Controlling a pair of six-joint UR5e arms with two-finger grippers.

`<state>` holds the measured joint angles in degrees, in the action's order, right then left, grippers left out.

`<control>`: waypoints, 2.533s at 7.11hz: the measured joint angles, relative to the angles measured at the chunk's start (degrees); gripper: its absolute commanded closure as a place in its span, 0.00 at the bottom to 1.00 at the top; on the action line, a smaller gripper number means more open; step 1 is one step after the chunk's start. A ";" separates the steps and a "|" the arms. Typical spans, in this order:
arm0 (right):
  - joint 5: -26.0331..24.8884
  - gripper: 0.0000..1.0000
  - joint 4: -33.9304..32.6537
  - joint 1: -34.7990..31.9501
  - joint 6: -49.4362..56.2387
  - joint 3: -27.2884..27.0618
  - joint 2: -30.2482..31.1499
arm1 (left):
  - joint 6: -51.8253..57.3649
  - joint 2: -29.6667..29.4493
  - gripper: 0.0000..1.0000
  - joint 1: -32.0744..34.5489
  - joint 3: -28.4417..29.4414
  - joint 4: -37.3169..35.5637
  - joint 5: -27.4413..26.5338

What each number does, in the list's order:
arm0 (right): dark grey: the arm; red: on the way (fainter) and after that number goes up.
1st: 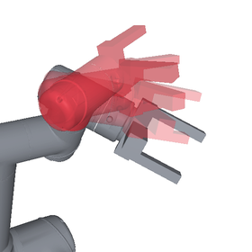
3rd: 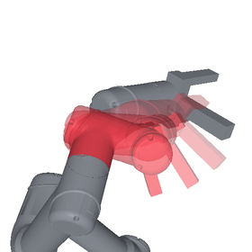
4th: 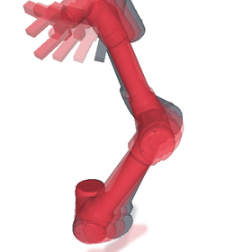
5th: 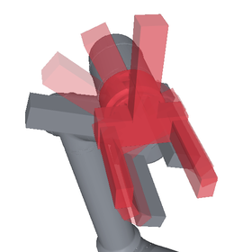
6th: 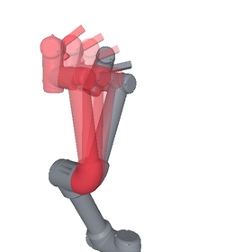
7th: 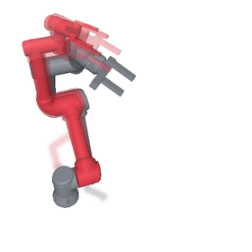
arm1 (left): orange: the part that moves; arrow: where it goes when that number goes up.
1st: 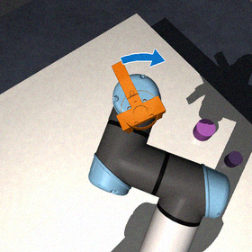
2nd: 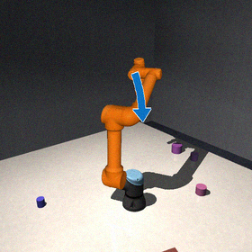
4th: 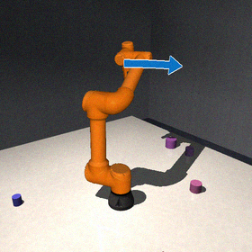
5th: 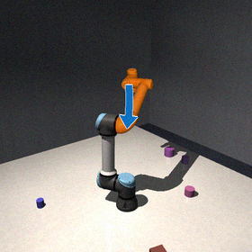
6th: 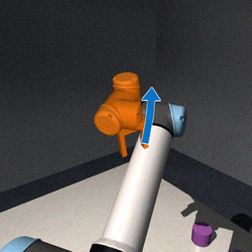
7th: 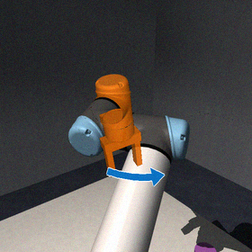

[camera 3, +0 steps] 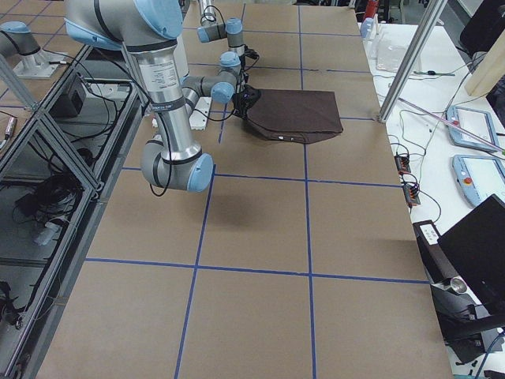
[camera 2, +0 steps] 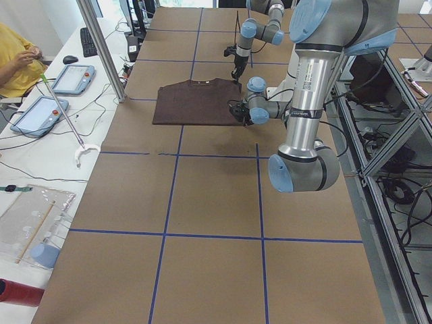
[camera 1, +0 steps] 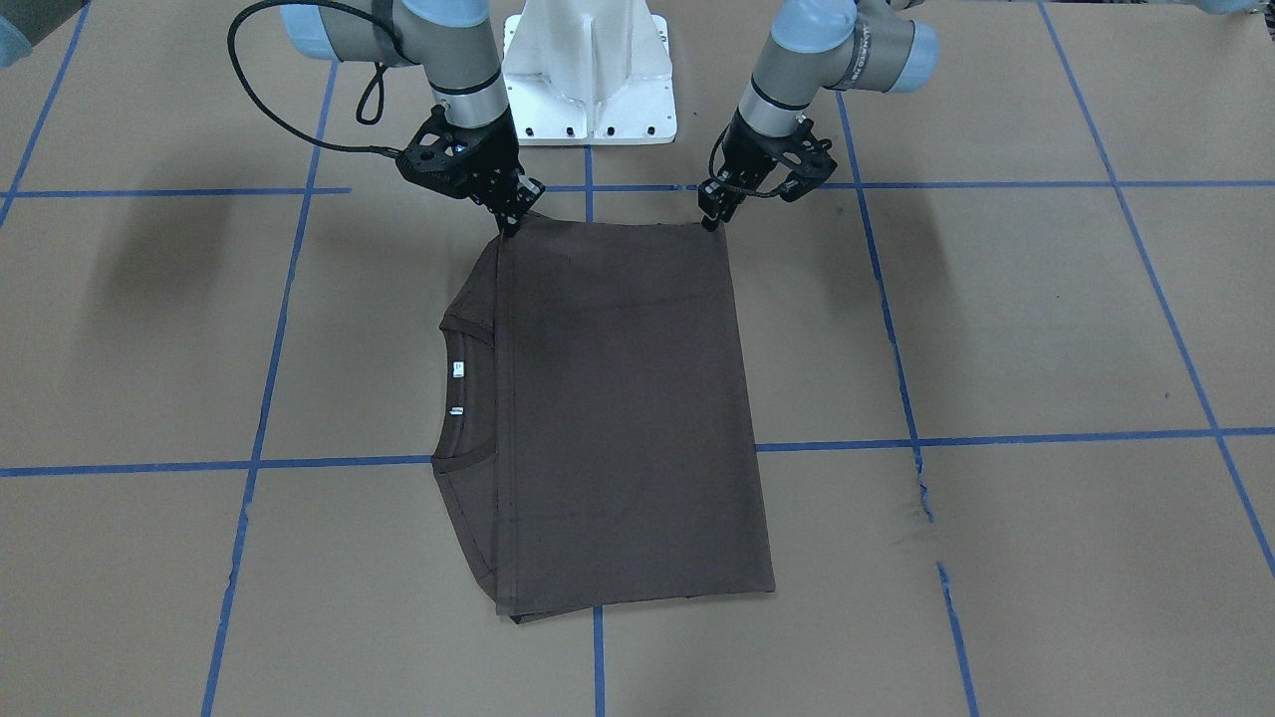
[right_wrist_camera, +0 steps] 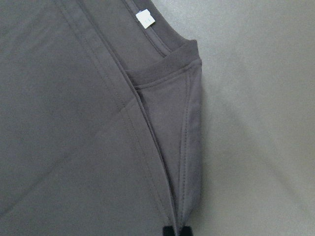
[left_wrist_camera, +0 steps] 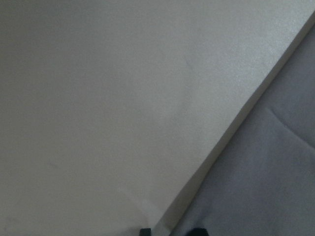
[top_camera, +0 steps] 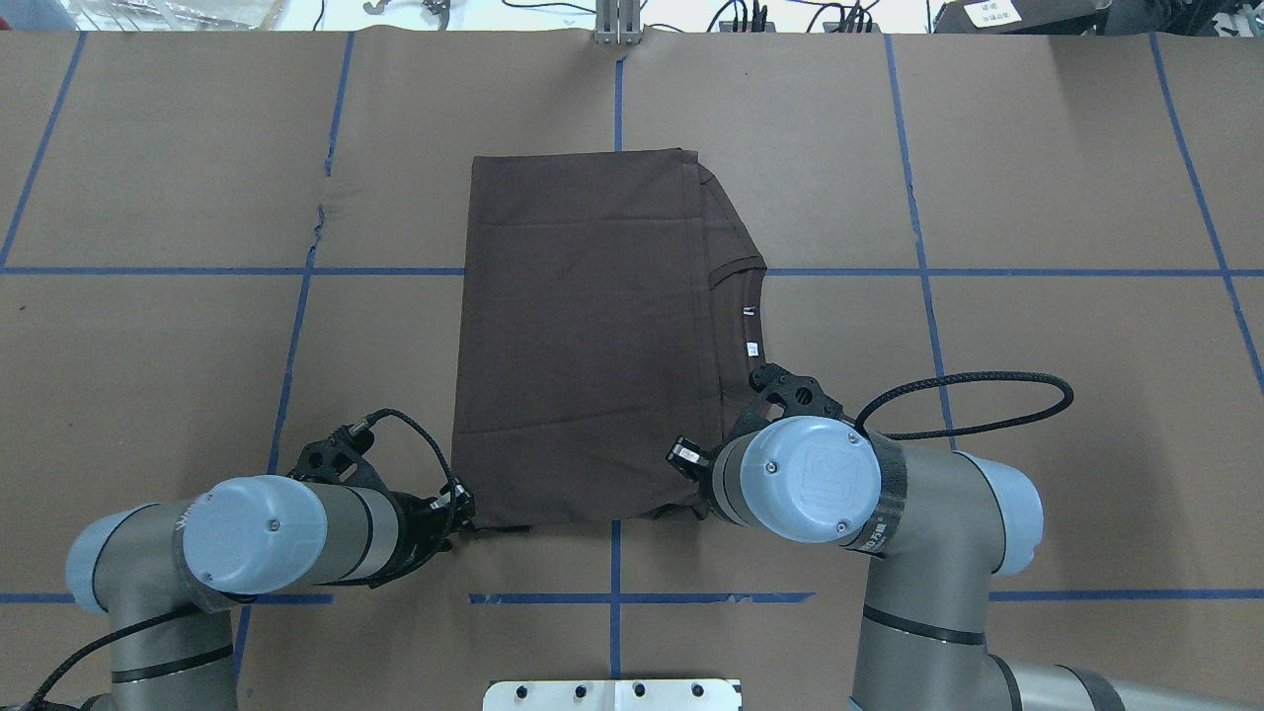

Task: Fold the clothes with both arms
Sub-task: 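Grasp the shirt's near edge with both grippers and hold, then lift the near edge with both grippers and fold it away from the robot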

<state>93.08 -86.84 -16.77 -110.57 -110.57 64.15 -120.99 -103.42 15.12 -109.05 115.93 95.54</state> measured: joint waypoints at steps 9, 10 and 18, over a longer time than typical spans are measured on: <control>-1.76 1.00 -6.65 5.32 -3.86 -10.47 3.08 | -2.13 0.21 1.00 0.68 -12.41 -5.75 0.36; -2.01 1.00 -10.02 5.73 -4.67 -13.23 3.10 | -2.72 -0.43 1.00 0.43 -15.49 -8.59 0.54; 5.88 1.00 -11.69 -14.69 3.79 3.28 -9.85 | 8.30 -17.43 1.00 17.53 1.04 -10.24 2.20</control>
<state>98.95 -98.53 -31.46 -106.77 -107.29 54.30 -112.69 -120.85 32.65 -108.02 105.69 97.73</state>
